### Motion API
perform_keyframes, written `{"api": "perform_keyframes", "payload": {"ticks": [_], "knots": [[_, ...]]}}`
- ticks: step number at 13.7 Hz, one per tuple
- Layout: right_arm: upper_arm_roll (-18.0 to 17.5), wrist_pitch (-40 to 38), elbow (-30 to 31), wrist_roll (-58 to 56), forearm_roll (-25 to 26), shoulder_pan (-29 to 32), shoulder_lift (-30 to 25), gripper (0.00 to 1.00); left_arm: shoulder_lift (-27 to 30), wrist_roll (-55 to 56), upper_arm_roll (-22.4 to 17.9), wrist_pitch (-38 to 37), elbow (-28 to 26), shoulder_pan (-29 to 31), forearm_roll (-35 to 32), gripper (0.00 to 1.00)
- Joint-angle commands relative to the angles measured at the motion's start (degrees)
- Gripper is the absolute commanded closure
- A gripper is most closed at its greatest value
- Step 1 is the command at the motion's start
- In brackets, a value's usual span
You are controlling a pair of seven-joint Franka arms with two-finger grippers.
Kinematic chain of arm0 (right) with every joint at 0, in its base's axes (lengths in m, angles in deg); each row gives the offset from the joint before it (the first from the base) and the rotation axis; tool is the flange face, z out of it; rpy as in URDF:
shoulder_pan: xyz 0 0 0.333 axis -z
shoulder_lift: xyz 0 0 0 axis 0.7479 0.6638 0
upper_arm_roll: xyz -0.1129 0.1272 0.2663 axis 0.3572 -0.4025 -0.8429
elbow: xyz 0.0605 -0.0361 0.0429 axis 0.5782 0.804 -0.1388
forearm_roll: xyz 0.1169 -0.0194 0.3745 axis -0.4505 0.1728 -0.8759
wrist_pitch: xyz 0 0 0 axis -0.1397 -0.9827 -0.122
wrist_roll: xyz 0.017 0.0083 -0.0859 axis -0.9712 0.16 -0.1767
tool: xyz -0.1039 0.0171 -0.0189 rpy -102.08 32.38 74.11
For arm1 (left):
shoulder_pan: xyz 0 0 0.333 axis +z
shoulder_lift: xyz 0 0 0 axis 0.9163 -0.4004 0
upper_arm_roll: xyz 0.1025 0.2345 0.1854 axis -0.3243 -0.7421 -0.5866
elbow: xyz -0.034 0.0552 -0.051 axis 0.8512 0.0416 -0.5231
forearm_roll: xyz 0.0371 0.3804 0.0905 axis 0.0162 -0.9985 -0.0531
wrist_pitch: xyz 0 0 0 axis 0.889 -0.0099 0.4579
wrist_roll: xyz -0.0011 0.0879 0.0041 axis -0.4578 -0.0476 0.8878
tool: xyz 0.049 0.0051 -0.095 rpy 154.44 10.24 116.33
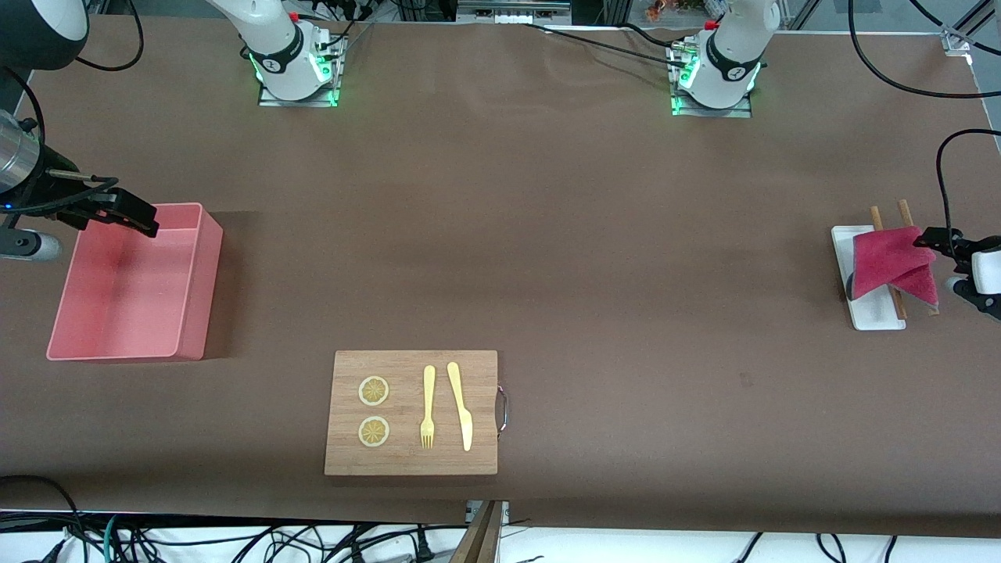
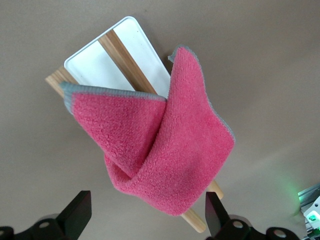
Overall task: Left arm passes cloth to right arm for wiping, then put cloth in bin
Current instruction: 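Lower the left gripper onto the pink cloth and grasp it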
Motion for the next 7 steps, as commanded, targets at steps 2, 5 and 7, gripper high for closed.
{"api": "perform_keyframes", "payload": {"ticks": [2,5,7], "knots": [[-0.37,-0.3,-1.4,0.25,0.37,0.17,0.65,0.0,-1.92,-1.87,0.32,-0.14,1.76,0.83,-1.22,0.0],[-0.29,-0.04,-1.4,0.24,0.37,0.43,0.83,0.0,-2.45,-0.72,0.32,-0.23,1.85,0.74,-0.35,0.09],[-0.2,2.5,-1.4,0.16,0.37,0.43,1.35,0.0,-2.45,1.11,0.32,-0.4,1.85,0.57,-0.43,0.19]]}}
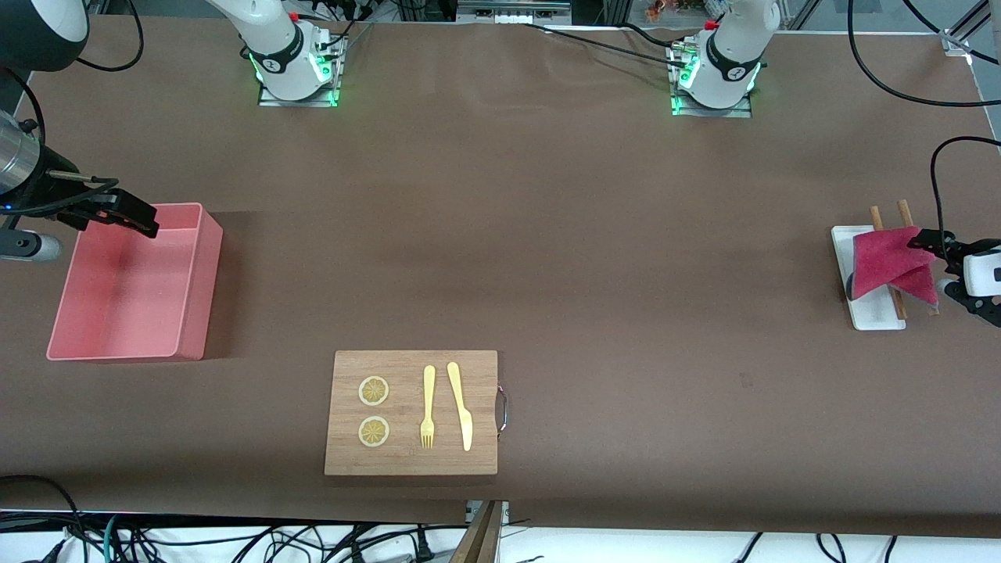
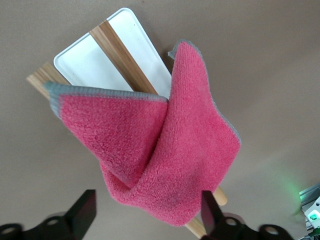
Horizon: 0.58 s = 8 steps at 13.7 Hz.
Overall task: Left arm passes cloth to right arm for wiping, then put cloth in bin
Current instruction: 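Lower the left gripper onto the pink cloth and grasp it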
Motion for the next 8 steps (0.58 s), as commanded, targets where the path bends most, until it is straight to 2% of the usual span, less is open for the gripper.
{"api": "perform_keyframes", "payload": {"ticks": [1,5,8], "knots": [[-0.13,1.11,-1.4,0.24,0.37,0.38,1.03,0.0,-0.88,1.32,0.32,-0.53,1.9,0.1,-0.42,0.26],[-0.13,1.28,-1.4,0.24,0.36,0.82,1.03,0.0,-0.8,1.32,0.4,-0.89,1.9,0.01,-0.51,0.39],[-0.3,1.28,-1.4,0.33,0.36,0.65,1.03,0.0,-0.88,1.32,0.4,-0.89,1.9,0.1,-0.42,0.41]]}}
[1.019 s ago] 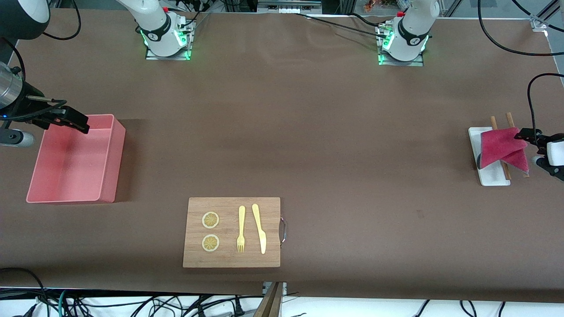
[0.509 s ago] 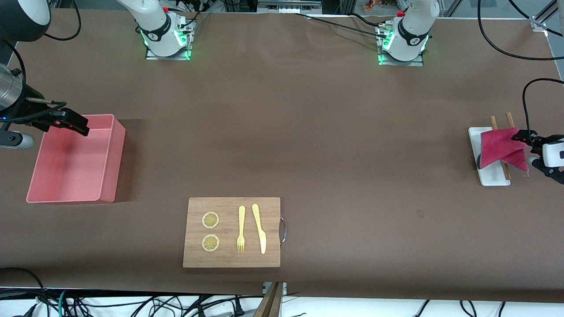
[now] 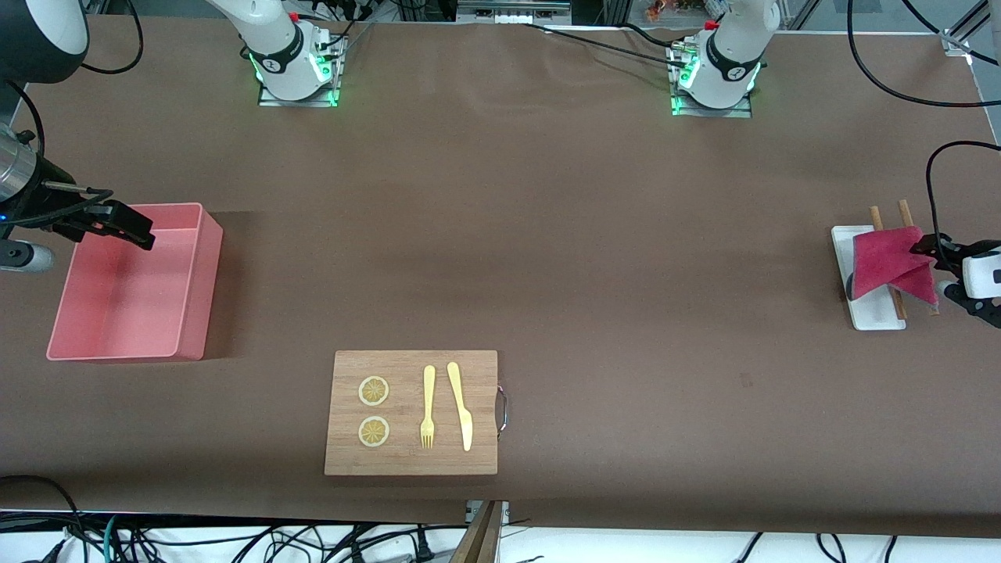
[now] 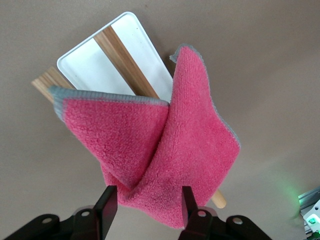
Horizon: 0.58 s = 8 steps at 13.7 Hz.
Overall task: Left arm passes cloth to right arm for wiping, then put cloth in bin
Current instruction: 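Lower the left gripper onto the pink cloth and grasp it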
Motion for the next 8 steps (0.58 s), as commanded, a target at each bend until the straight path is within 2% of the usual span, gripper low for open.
{"api": "perform_keyframes", "payload": {"ticks": [1,5,7,8], "knots": [[-0.44,-0.44,-1.4,0.16,0.45,0.2,0.46,0.0,-0.89,0.44,0.17,-0.88,1.67,0.15,-0.5,0.41],[-0.26,-0.09,-1.4,-0.11,0.45,0.99,0.46,0.0,-0.97,0.7,0.17,-0.88,1.67,0.15,-0.42,0.48],[-0.35,-0.44,-1.4,-0.2,0.8,0.91,0.46,0.0,-1.15,0.62,0.17,-0.88,1.67,0.15,-0.42,0.6],[-0.35,-0.53,-1.4,-0.2,0.89,0.91,0.46,0.0,-1.15,0.62,0.17,-0.88,1.67,0.07,-0.5,0.69]]}}
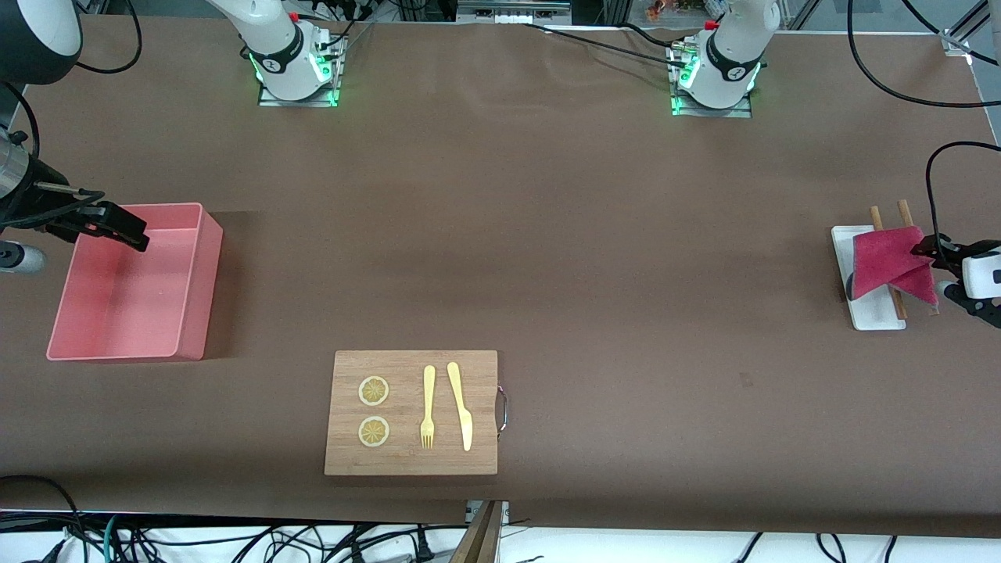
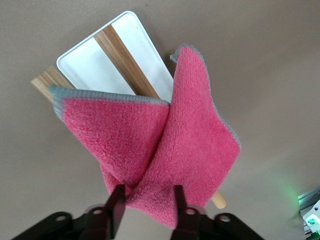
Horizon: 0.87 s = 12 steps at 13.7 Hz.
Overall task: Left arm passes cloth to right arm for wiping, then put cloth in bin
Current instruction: 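Lower the left gripper onto the pink cloth and grasp it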
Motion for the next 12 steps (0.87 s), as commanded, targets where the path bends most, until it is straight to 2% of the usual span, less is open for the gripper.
{"api": "perform_keyframes", "payload": {"ticks": [1,3,8,10,12], "knots": [[-0.36,-0.73,-1.31,0.1,0.72,0.29,0.55,0.0,-1.01,0.09,0.17,-0.87,1.67,0.04,-0.59,0.82],[-0.36,-0.81,-0.87,0.28,0.63,0.29,0.55,0.0,-1.01,-0.01,0.17,-0.87,1.67,0.04,-0.68,1.0],[-0.79,-1.25,-0.52,0.54,0.89,-0.94,0.9,0.0,-0.22,0.34,0.52,-2.18,3.06,0.12,0.37,1.0],[-0.8,-1.34,-0.34,0.54,0.98,-0.94,0.99,0.0,-0.04,0.96,0.61,-10.66,8.84,-2.49,4.49,1.0],[-0.8,-1.87,0.36,0.37,0.98,-0.85,0.99,0.0,-0.04,5.85,0.61,-17.1,12.81,-6.36,5.64,1.0]]}}
